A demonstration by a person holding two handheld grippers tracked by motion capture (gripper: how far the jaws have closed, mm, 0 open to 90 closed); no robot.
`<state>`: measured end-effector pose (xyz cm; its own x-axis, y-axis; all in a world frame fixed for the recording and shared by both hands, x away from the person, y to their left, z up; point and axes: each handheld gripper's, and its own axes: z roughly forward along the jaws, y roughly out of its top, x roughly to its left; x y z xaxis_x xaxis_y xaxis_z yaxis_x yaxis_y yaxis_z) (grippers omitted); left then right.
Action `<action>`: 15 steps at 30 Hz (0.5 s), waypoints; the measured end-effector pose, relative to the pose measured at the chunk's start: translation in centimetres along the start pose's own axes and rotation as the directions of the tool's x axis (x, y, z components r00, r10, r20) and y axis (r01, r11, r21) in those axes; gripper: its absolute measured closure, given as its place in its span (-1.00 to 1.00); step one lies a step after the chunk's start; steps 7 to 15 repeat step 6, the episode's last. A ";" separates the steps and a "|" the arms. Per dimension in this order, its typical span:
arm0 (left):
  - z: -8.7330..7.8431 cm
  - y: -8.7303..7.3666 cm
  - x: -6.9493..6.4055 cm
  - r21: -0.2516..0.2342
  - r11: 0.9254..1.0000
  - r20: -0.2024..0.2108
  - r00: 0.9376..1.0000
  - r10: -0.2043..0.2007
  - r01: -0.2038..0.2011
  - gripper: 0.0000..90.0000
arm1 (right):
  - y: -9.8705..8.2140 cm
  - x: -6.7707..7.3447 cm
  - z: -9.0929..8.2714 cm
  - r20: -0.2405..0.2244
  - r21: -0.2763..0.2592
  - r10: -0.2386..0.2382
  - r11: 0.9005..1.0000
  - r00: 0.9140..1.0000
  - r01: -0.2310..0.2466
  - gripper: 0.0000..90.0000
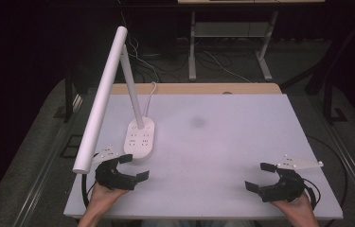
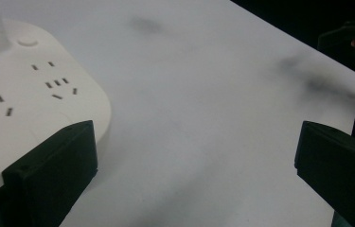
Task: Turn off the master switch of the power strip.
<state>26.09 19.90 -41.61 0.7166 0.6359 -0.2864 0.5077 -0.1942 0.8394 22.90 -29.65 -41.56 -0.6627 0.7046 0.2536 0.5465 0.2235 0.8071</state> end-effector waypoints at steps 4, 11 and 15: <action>0.8 -0.4 -0.4 0.032 0.999 0.009 1.000 0.023 -0.023 -1.00 | 0.0 0.0 0.0 -0.001 0.000 0.003 1.000 1.000 -0.003 -0.99; 1.0 -0.4 -0.5 0.040 0.999 0.009 1.000 0.030 -0.030 -1.00 | 0.0 -0.1 0.0 -0.003 0.002 0.000 1.000 1.000 0.000 -0.99; 1.0 -0.4 -0.5 0.040 0.999 0.009 1.000 0.030 -0.030 -1.00 | 0.0 -0.1 0.0 -0.003 0.002 0.000 1.000 1.000 0.000 -0.99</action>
